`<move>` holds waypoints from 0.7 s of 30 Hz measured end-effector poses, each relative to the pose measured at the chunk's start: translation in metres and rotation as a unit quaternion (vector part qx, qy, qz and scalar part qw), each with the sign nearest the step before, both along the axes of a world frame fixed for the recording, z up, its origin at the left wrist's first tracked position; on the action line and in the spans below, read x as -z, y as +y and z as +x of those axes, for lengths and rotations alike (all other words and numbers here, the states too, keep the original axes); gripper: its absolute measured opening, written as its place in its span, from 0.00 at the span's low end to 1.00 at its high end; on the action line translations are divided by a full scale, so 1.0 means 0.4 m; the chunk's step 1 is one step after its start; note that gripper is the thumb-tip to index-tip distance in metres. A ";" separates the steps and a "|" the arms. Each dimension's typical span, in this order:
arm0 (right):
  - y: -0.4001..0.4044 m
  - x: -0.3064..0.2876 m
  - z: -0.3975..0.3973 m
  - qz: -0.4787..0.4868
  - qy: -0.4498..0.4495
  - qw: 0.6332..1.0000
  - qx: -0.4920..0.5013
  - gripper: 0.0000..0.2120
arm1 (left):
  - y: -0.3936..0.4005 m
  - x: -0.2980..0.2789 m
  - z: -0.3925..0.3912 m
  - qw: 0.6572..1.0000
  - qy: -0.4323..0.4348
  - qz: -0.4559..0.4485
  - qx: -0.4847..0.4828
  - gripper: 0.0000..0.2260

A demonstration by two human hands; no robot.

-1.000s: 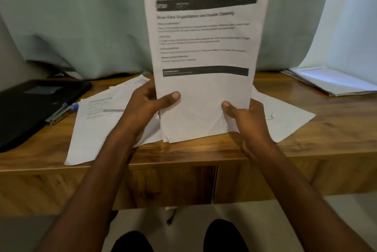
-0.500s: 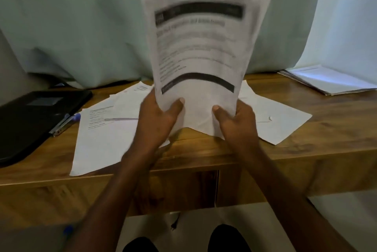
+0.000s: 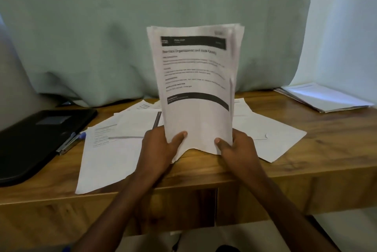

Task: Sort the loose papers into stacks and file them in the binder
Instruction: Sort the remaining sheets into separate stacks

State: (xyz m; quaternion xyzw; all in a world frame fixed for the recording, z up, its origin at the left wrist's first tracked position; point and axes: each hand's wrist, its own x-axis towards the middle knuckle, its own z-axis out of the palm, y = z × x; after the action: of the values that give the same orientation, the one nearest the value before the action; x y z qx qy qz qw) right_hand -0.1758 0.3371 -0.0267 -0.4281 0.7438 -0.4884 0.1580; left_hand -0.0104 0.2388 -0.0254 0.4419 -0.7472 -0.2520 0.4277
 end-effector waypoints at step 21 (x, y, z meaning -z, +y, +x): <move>0.085 -0.055 -0.766 -0.361 -0.414 0.808 0.212 0.20 | 0.045 -0.097 -0.868 0.901 0.092 0.243 0.348 0.20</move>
State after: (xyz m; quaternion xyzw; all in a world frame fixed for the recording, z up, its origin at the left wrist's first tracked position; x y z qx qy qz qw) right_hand -0.4821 0.3711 -0.0046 -0.0428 0.4498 -0.8743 0.1773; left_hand -0.3577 0.2569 0.0133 0.2184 -0.7262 -0.5983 0.2588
